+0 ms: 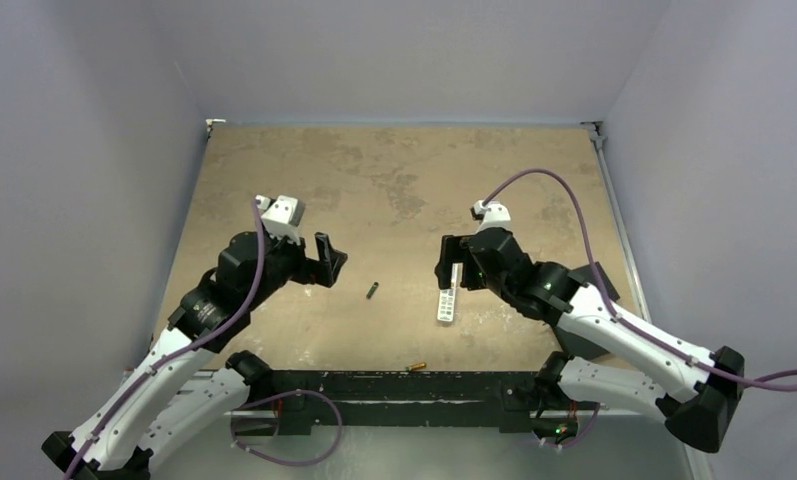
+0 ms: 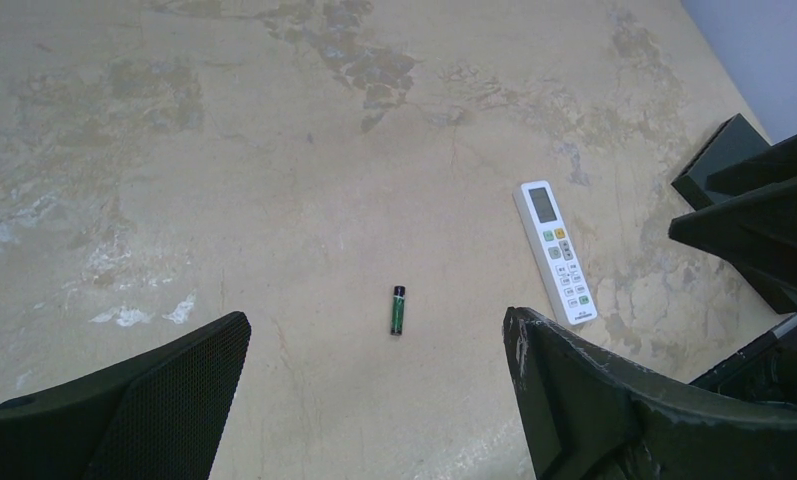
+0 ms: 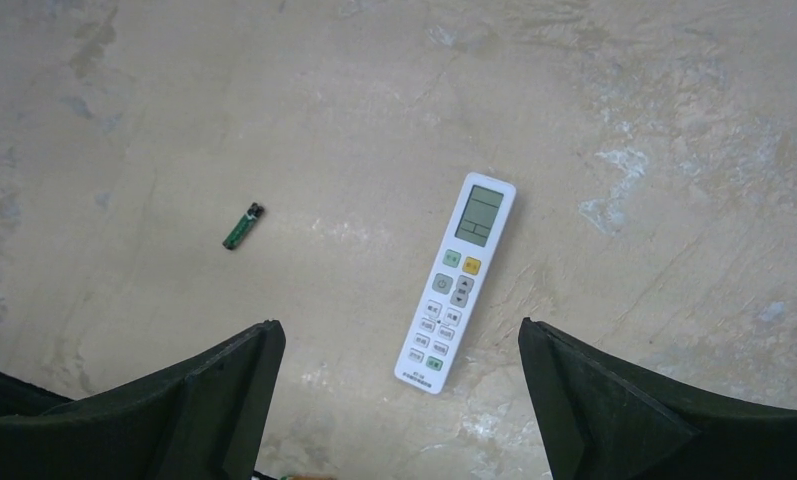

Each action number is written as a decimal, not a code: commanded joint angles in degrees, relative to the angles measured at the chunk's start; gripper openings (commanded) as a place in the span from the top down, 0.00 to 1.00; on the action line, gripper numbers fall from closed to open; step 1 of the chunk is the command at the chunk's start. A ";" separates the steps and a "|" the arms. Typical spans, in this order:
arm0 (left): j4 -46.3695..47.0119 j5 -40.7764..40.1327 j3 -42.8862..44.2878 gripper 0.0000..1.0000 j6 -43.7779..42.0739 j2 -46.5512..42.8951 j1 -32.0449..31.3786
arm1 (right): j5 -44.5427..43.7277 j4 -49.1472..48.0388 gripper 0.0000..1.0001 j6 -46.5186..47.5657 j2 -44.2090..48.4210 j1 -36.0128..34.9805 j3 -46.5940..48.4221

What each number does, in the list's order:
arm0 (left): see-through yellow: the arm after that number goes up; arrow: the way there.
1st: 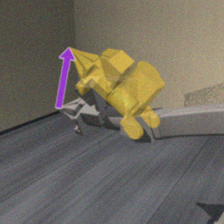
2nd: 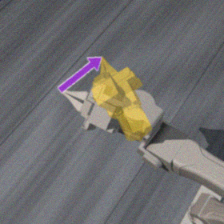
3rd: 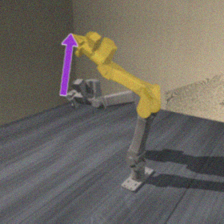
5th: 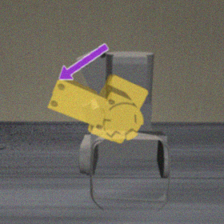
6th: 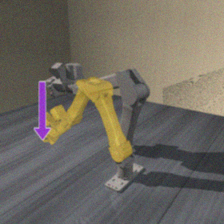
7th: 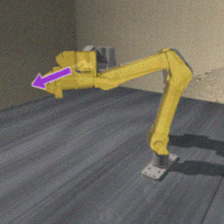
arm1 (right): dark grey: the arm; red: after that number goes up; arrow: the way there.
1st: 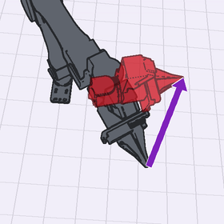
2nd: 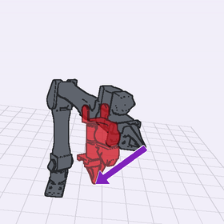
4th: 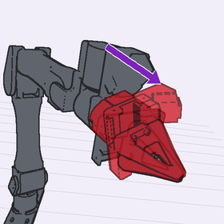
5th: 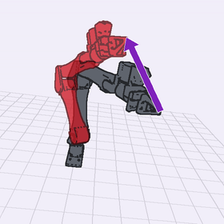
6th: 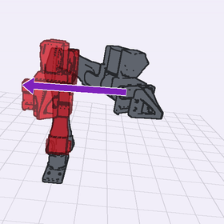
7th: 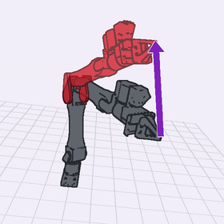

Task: Load the batteries into the remote control

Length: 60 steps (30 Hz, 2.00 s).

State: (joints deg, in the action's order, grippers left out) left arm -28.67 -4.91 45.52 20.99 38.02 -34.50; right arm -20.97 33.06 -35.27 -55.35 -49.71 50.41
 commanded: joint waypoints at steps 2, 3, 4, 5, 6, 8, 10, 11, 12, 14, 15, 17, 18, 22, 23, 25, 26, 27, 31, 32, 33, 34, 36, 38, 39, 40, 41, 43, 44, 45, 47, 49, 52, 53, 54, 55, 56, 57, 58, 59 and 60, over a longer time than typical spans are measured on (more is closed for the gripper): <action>0.27 -1.53 0.07 0.01 0.62 -1.13 0.32 | 1.89 -3.57 0.01 0.58 -4.94 0.06 -1.39; 0.29 -1.59 0.02 0.01 0.65 -1.37 0.31 | 2.00 -3.72 0.01 0.37 -5.85 0.06 -1.49; 0.28 -1.69 -0.07 0.01 0.63 -1.57 0.31 | 2.08 -3.90 0.01 0.15 -6.80 0.06 -1.58; 0.21 -1.83 -0.08 0.01 0.70 -1.76 0.31 | 1.93 -4.15 0.02 -0.07 -7.48 0.06 -1.77; 0.19 -1.87 -0.06 0.01 0.76 -1.88 0.32 | 1.78 -4.41 0.02 -0.33 -8.05 0.06 -2.04; 0.17 -1.90 -0.07 0.01 0.84 -2.11 0.34 | 1.49 -5.00 0.03 -0.86 -9.26 -0.02 -2.71; 0.15 -2.23 -0.08 0.01 0.80 -2.17 0.31 | 1.27 -5.57 0.03 -1.30 -10.30 -0.03 -3.38; 0.06 -2.53 -0.08 0.01 0.92 -2.13 0.31 | 1.06 -5.61 0.04 -1.60 -10.82 0.01 -3.54; -0.08 -3.02 -0.08 0.01 1.04 -1.98 0.31 | 0.82 -5.56 0.04 -2.02 -11.43 -0.03 -3.65; -0.37 -3.71 0.08 0.01 1.10 -1.61 0.31 | 0.59 -5.60 0.05 -2.82 -12.51 -0.03 -3.90; -0.40 -3.67 0.10 0.01 1.18 -1.41 0.31 | 0.56 -5.70 0.05 -3.28 -12.95 -0.03 -4.05; -0.32 -3.47 0.11 0.01 1.11 -1.17 0.31 | 0.32 -6.04 0.05 -4.28 -13.62 -0.11 -4.69; -0.34 -3.45 0.15 0.02 1.07 -1.11 0.31 | -0.09 -6.07 0.05 -5.12 -14.02 -0.12 -5.08; -0.74 -4.80 0.30 0.02 1.40 -0.76 0.31 | -1.86 -5.76 0.05 -8.75 -15.87 -0.20 -6.06; -0.84 -4.92 0.34 0.02 1.42 -0.68 0.31 | -2.19 -5.53 0.05 -9.67 -16.61 -0.25 -6.11; -0.78 -4.87 0.31 0.02 1.53 -0.67 0.33 | -2.61 -5.36 0.05 -11.09 -17.68 -0.41 -6.11; -0.76 -4.90 0.25 0.02 1.51 -0.67 0.33 | -2.81 -5.31 0.05 -11.83 -18.19 -0.53 -6.18; -0.75 -4.92 0.25 0.02 1.52 -0.59 0.31 | -2.98 -5.35 0.05 -12.45 -18.62 -0.70 -6.25; -0.73 -4.94 0.19 0.02 1.52 -0.54 0.31 | -3.99 -5.16 0.06 -14.55 -20.12 -1.29 -6.31; -0.77 -4.94 0.19 0.02 1.52 -0.42 0.31 | -4.21 -5.12 0.06 -14.83 -20.41 -1.41 -6.25; -0.74 -4.94 0.24 0.02 1.52 -0.41 0.31 | -4.43 -5.11 0.06 -15.09 -20.75 -1.54 -6.21; -0.77 -4.94 0.23 0.02 1.51 -0.34 0.31 | -4.51 -5.11 0.06 -15.31 -21.02 -1.67 -6.20; -0.77 -4.94 0.19 0.02 1.60 -0.32 0.31 | -4.83 -5.05 0.08 -16.03 -21.98 -1.94 -6.12; -0.78 -4.89 0.19 0.02 1.59 -0.32 0.31 | -5.18 -4.76 0.10 -16.71 -23.19 -2.20 -5.84; -0.73 -4.87 0.19 0.02 1.64 -0.32 0.31 | -5.40 -4.45 0.10 -17.07 -24.07 -2.50 -5.59; -0.79 -4.85 0.20 0.02 1.62 -0.32 0.31 | -5.55 -4.21 0.11 -17.37 -24.47 -2.67 -5.28; -0.73 -4.85 0.26 0.02 1.66 -0.32 0.31 | -5.79 -4.03 0.11 -17.69 -25.19 -3.17 -5.07; -0.84 -4.76 0.27 0.02 1.60 -0.32 0.31 | -6.60 -3.65 0.12 -18.49 -26.02 -3.89 -4.50; -0.84 -4.76 0.24 0.02 1.62 -0.32 0.31 | -6.91 -3.50 0.13 -18.85 -26.44 -4.30 -4.28; -0.77 -4.76 0.26 0.02 1.64 -0.36 0.31 | -7.32 -3.38 0.14 -19.16 -26.85 -4.64 -4.13; -0.79 -4.76 0.24 0.02 1.62 -0.40 0.31 | -7.69 -3.23 0.14 -19.83 -27.73 -5.15 -3.85; -0.81 -4.76 0.22 0.02 1.64 -0.49 0.31 | -7.98 -2.94 0.15 -20.43 -28.61 -5.66 -3.55; -0.74 -4.76 0.23 0.02 1.59 -0.50 0.31 | -7.99 -2.99 0.18 -21.00 -29.66 -6.20 -3.39; -0.75 -4.74 0.27 0.02 1.65 -0.49 0.31 | -7.95 -3.11 0.20 -21.13 -29.98 -6.33 -3.30; -0.77 -4.69 0.19 0.02 1.60 -0.49 0.31 | -7.94 -3.09 0.21 -21.35 -30.27 -6.50 -3.23; -0.74 -4.68 0.19 0.02 1.66 -0.49 0.31 | -7.94 -3.15 0.21 -21.49 -30.45 -6.60 -3.21; -0.77 -4.67 0.21 0.02 1.66 -0.49 0.31 | -7.99 -3.11 0.22 -21.63 -30.63 -6.77 -3.06; -0.77 -4.67 0.23 0.02 1.70 -0.49 0.31 | -8.07 -3.13 0.22 -21.79 -30.73 -6.86 -3.09; -0.79 -4.67 0.22 0.02 1.68 -0.49 0.31 | -8.11 -3.17 0.22 -21.97 -30.82 -6.95 -3.10; -0.77 -4.67 0.14 0.02 1.68 -0.53 0.33 | -8.27 -3.11 0.22 -22.14 -30.91 -7.02 -3.12; -0.84 -4.67 0.15 0.02 1.68 -0.56 0.31 | -8.29 -3.09 0.24 -22.27 -31.04 -7.06 -3.01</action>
State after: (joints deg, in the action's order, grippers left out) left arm -29.76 -9.23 45.50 21.96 37.82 -34.50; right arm -26.55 29.36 -55.16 -86.19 -56.27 45.08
